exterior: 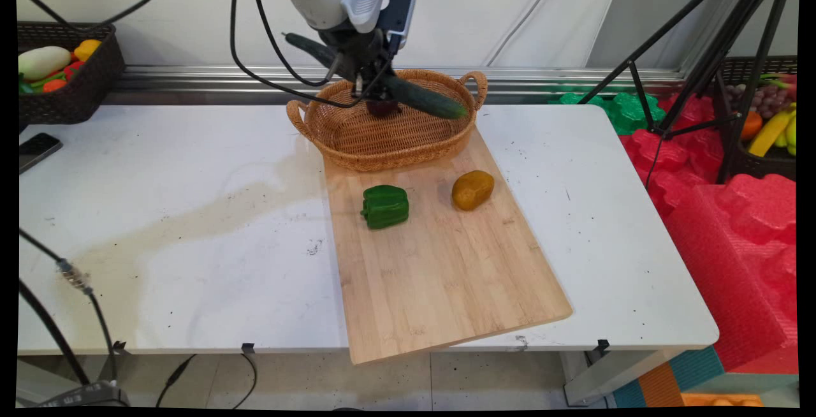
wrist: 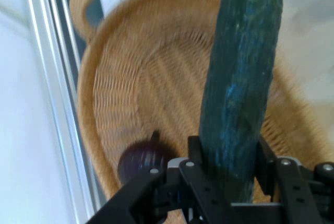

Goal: Place the picked object in the vegetable basket

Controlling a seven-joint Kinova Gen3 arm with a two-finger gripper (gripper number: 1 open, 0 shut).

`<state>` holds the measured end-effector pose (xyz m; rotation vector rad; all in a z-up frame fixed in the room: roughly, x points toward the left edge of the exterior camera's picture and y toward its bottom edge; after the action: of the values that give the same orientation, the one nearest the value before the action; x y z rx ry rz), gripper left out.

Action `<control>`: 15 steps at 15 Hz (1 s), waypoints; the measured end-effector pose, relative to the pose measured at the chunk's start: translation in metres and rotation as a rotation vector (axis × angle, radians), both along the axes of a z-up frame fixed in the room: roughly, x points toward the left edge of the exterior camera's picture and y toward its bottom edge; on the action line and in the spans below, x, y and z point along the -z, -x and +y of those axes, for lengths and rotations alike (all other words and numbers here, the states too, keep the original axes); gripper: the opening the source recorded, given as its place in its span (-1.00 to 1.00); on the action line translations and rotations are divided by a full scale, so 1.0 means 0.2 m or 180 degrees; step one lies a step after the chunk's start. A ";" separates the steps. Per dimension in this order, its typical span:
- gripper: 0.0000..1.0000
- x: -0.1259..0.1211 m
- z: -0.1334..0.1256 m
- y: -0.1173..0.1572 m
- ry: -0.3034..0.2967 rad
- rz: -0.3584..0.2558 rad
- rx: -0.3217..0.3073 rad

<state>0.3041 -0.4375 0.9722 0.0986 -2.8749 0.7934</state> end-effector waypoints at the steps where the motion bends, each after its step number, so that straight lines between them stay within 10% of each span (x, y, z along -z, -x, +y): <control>1: -1.00 -0.04 0.06 0.05 -0.0003 0.0052 0.0065; 15: -1.00 -0.05 0.71 0.59 -0.0610 0.0609 0.0254</control>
<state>0.1866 -0.2952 0.9814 0.0770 -2.7458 0.4655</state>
